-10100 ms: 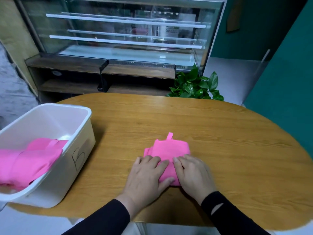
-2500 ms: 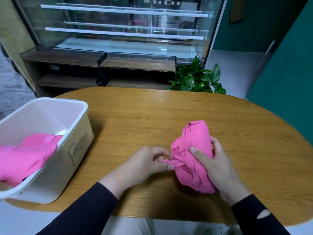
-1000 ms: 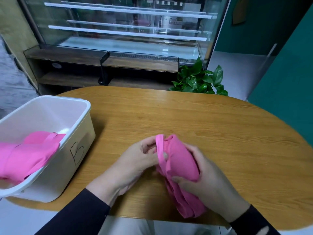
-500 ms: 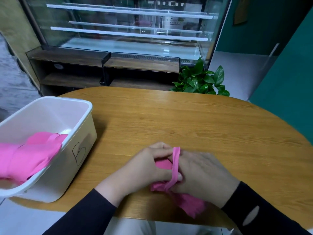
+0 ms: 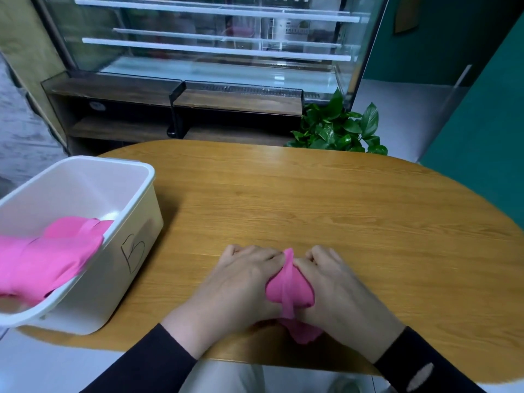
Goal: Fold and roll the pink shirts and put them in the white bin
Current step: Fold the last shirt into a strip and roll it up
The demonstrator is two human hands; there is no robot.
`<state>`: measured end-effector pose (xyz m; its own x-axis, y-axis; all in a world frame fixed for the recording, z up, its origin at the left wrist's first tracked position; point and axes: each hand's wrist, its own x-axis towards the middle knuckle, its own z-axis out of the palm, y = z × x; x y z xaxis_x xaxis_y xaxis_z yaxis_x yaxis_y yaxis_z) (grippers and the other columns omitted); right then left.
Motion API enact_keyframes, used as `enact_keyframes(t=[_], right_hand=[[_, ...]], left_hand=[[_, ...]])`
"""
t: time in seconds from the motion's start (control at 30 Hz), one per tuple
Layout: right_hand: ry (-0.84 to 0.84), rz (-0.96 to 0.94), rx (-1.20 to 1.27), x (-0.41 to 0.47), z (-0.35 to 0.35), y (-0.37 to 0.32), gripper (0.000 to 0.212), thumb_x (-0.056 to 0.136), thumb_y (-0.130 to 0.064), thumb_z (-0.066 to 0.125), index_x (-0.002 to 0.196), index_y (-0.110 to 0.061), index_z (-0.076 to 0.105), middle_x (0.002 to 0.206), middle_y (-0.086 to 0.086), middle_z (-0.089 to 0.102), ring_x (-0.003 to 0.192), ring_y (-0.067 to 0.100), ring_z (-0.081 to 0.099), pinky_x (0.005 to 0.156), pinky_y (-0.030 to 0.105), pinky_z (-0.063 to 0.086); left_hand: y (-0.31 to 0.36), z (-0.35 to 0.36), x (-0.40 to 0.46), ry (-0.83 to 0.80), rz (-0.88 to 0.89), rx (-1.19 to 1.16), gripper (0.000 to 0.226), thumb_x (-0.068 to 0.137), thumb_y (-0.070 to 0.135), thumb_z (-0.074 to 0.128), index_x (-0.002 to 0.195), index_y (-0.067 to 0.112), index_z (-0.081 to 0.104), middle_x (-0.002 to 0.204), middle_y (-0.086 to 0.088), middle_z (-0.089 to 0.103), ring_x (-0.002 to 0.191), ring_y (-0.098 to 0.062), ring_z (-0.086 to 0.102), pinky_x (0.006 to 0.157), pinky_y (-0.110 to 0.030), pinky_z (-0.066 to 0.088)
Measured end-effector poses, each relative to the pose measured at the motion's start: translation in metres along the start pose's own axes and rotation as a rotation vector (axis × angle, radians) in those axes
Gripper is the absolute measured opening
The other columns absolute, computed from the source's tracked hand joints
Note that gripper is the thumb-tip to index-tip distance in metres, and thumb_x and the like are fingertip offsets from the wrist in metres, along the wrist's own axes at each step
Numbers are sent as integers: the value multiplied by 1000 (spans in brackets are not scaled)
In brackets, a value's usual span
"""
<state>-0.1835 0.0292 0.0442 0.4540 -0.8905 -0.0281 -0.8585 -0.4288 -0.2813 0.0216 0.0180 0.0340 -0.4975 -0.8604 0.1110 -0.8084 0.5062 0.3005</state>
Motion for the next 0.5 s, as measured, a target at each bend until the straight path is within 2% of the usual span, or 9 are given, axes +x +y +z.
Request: enact_keyframes(t=[0.07,0.23,0.4,0.5], right_hand=[[30,4,4,4,4,-1,64,72,-69,56,127,-38,45,107,-17,31,101,5,33,90,26,40],[79,8,23,-4,23,9,83,72,-74,64,139,-42,27,126,-22,34,114,3,39,96,25,38],[-22,0,25,-11,22,21,101,78,-59,72,152,-43,4,141,-17,20,127,3,28,112,28,36],[-48,-62,4,-14,15,24,96,85,-60,61,152,-45,-7,146,-13,13,133,5,22,113,28,31]], left_hand=[[-1,0,2,25,9,13,71,71,70,54,135,42,47,128,24,51,119,-1,44,98,-33,31],[-22,12,-5,-32,-5,-1,76,71,70,59,139,47,33,129,22,43,118,-4,41,96,-32,36],[-35,12,-9,-16,20,-55,82,67,59,76,136,39,36,125,19,48,115,-3,46,98,-29,39],[-42,14,-9,1,105,-102,84,72,48,80,143,31,38,129,14,48,117,-4,46,101,-23,39]])
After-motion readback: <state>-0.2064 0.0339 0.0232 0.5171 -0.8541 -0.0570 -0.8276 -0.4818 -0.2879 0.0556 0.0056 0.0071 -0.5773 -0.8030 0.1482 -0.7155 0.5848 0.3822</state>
